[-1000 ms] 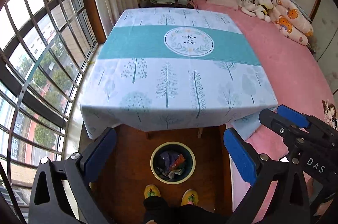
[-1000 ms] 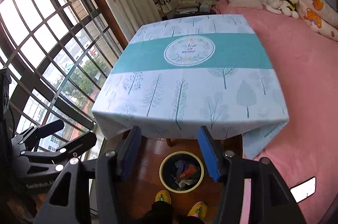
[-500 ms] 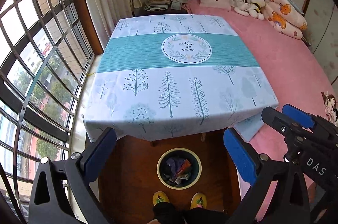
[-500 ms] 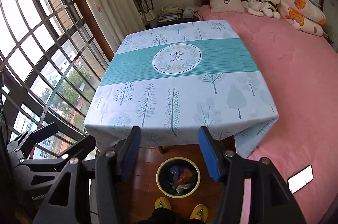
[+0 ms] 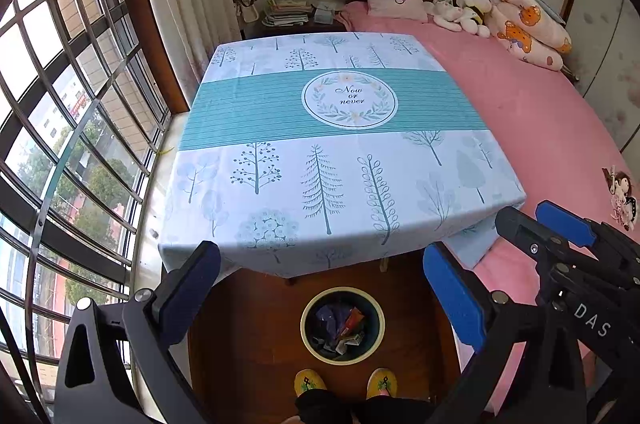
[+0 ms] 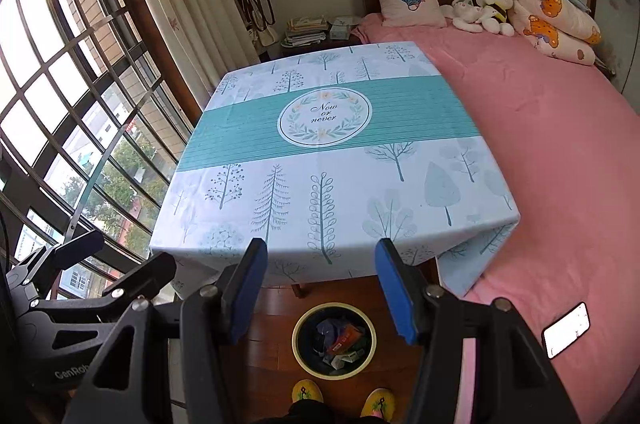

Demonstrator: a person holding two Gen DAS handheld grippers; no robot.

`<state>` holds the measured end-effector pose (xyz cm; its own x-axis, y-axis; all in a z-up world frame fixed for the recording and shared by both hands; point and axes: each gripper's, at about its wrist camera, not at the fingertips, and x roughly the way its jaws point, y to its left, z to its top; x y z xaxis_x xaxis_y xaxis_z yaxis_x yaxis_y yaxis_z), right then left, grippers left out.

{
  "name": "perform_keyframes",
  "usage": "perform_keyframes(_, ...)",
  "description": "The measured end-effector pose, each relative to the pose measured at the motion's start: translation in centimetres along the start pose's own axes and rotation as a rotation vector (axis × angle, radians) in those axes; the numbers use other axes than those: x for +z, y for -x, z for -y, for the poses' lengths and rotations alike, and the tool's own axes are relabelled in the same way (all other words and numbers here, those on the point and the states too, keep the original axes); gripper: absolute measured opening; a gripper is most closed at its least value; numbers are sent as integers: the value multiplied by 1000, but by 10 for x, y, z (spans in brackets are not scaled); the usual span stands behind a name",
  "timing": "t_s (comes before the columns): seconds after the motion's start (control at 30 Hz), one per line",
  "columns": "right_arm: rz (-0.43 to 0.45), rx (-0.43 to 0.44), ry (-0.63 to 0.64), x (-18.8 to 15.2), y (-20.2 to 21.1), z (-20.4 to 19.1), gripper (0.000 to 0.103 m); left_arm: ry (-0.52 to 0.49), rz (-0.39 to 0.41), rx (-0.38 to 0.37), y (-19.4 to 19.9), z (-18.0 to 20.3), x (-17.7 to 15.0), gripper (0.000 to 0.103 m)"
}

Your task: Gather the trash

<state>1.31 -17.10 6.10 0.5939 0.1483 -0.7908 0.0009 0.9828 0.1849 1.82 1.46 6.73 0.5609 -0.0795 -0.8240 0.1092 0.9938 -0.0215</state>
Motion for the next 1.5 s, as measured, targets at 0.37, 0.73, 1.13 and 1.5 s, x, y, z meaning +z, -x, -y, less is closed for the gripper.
perform_keyframes(0.37,2,-13,4,0,-1,-5,56,5,1,0,0,0,1,101)
perform_keyframes(0.73,-2,-17,5,-1,-3,-10,56,4,1,-3,0,-4,1,101)
perform_keyframes(1.13,-3,-12,18,-3,-5,-12,56,20,0,8,-5,-8,0,101)
perform_keyframes(1.5,-15,-2,21,1,-7,-8,56,32,-2,18,-3,-2,-1,101)
